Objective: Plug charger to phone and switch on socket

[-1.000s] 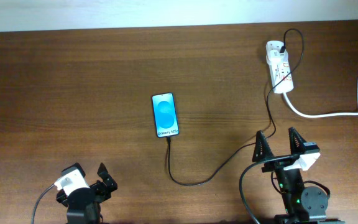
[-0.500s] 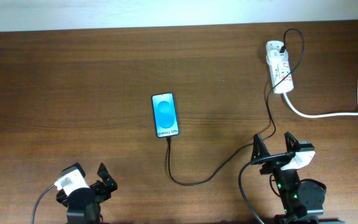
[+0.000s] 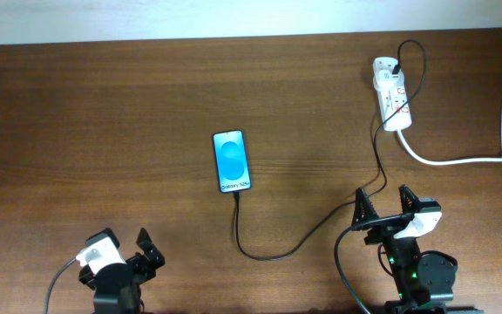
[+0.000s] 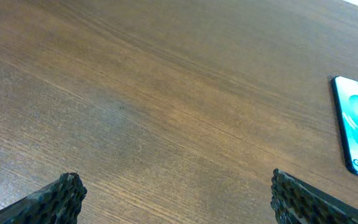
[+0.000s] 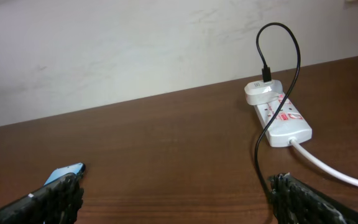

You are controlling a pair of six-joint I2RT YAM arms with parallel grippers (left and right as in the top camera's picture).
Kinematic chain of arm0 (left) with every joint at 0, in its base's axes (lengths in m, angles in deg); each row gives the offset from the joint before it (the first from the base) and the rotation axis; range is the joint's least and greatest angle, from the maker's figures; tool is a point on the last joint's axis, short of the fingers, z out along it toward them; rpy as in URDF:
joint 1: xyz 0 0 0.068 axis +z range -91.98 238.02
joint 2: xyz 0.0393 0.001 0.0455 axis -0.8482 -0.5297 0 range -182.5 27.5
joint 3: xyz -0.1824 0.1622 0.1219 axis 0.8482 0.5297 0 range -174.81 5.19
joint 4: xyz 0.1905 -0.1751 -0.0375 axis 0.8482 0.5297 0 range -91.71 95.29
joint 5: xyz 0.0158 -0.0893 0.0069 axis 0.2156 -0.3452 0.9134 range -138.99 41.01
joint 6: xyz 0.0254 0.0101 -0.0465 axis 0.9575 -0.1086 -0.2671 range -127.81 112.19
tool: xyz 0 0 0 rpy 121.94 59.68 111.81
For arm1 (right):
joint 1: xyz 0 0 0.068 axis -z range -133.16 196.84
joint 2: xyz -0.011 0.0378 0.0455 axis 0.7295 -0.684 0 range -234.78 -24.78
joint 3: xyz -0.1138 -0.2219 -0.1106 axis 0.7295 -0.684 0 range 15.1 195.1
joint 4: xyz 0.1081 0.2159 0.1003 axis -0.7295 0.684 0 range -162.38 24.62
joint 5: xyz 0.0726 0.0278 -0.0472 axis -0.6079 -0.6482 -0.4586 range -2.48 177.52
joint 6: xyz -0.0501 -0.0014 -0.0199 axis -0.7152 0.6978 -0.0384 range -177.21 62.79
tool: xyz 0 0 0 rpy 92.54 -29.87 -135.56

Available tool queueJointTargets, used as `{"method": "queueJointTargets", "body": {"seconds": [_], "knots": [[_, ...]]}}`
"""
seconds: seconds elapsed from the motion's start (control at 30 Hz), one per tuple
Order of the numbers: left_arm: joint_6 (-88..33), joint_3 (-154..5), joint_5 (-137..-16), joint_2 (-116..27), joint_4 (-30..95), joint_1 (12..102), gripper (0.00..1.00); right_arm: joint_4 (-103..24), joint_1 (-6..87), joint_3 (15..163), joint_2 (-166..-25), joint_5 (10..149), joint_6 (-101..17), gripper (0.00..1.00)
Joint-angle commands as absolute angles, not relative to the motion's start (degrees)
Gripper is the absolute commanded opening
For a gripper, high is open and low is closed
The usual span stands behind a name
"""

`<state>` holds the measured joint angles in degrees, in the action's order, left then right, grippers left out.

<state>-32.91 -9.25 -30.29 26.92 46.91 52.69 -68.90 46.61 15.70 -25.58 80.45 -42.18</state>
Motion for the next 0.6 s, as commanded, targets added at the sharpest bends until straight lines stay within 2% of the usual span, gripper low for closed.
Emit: {"method": "queueJointTargets", "body": {"seconds": [0.0, 0.17, 0.27, 0.43, 0.57], "knots": [[-33.02, -7.32, -30.93, 27.2, 40.62, 52.83, 0.99, -68.5, 46.15, 15.42, -24.99, 80.91, -41.9, 0.98], [-32.28, -2.84, -33.84, 27.2, 21.93, 52.83, 0.99, -68.48, 46.15, 15.42, -24.99, 80.91, -41.9, 0.98], [-24.98, -0.57, -37.77, 27.2, 9.32, 52.83, 0.99, -68.5, 46.15, 15.42, -24.99, 80.91, -41.9, 0.98], [-18.59, 2.49, -37.97, 27.2, 4.9, 52.83, 0.99, -68.48, 46.15, 15.42, -24.99, 80.91, -41.9, 0.99], [-8.32, 4.52, -43.61, 27.22, 2.61, 52.83, 0.99, -68.48, 46.15, 15.42, -24.99, 80.91, -41.9, 0.99]]}}
